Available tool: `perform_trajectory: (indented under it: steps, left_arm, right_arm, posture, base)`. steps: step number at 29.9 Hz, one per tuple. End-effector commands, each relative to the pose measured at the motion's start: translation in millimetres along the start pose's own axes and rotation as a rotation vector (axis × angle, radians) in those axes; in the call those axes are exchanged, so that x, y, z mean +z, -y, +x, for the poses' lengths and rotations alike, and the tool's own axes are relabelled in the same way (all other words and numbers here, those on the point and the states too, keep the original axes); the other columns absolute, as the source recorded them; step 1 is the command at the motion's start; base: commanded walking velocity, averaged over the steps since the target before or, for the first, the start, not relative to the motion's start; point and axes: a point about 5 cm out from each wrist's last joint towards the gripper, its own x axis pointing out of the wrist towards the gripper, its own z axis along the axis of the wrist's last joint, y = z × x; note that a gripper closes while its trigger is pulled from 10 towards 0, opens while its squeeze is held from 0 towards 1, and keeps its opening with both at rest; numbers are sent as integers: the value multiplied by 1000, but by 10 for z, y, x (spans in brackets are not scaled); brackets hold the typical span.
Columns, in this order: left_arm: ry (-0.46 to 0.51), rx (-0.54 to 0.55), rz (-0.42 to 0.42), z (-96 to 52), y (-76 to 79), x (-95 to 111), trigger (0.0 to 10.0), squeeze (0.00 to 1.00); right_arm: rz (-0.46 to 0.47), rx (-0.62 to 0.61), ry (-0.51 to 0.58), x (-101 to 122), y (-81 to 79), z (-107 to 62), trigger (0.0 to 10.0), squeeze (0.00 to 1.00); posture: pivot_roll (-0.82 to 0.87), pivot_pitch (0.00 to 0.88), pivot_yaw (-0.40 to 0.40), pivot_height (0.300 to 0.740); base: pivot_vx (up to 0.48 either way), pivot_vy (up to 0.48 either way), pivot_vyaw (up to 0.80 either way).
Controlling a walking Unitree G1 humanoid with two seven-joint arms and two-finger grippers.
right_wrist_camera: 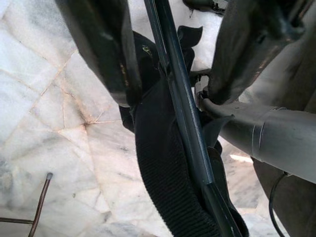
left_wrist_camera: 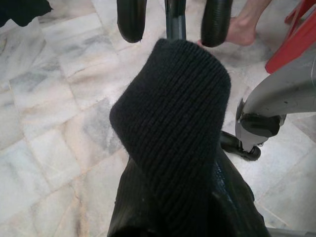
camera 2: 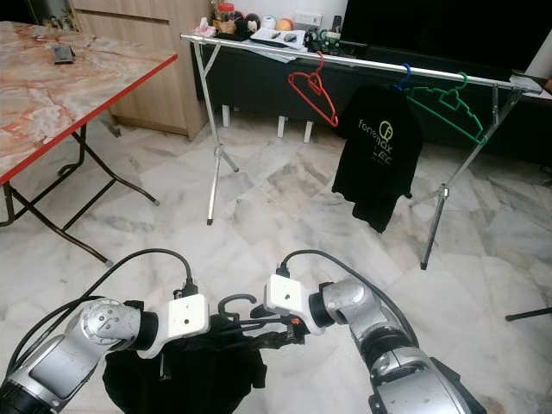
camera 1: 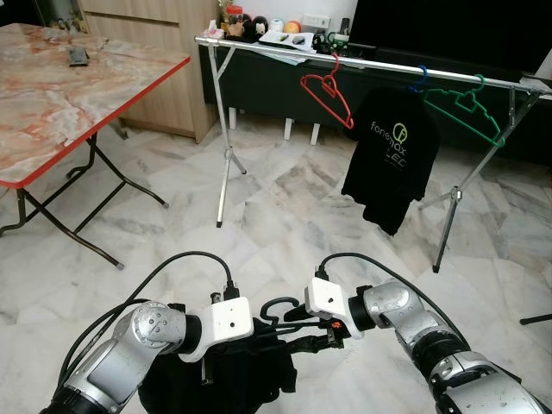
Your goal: Hang hanger
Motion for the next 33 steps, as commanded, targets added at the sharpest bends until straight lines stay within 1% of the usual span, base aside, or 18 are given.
perform_trajectory:
  steps: [1, 15, 33]
  left_arm:
    - [-1, -8, 23, -14, 11, 40, 10000, 0]
    - [-7, -2, 21, -22, 8, 32, 10000, 0]
    - [2, -10, 33, -34, -11, 94, 10000, 0]
  right_arm:
    - [17, -1, -9, -45, -16, -9, 0, 0]
    - [27, 0, 0, -47, -30, 22, 0, 0]
    - [30, 15, -9, -88, -86, 89, 0, 0]
  posture:
    - [195, 96, -78, 740]
    - [198, 100, -81, 740]
    - [202, 103, -82, 740]
  base:
    - [0, 0, 0]
    - [0, 0, 0]
    - [0, 0, 0]
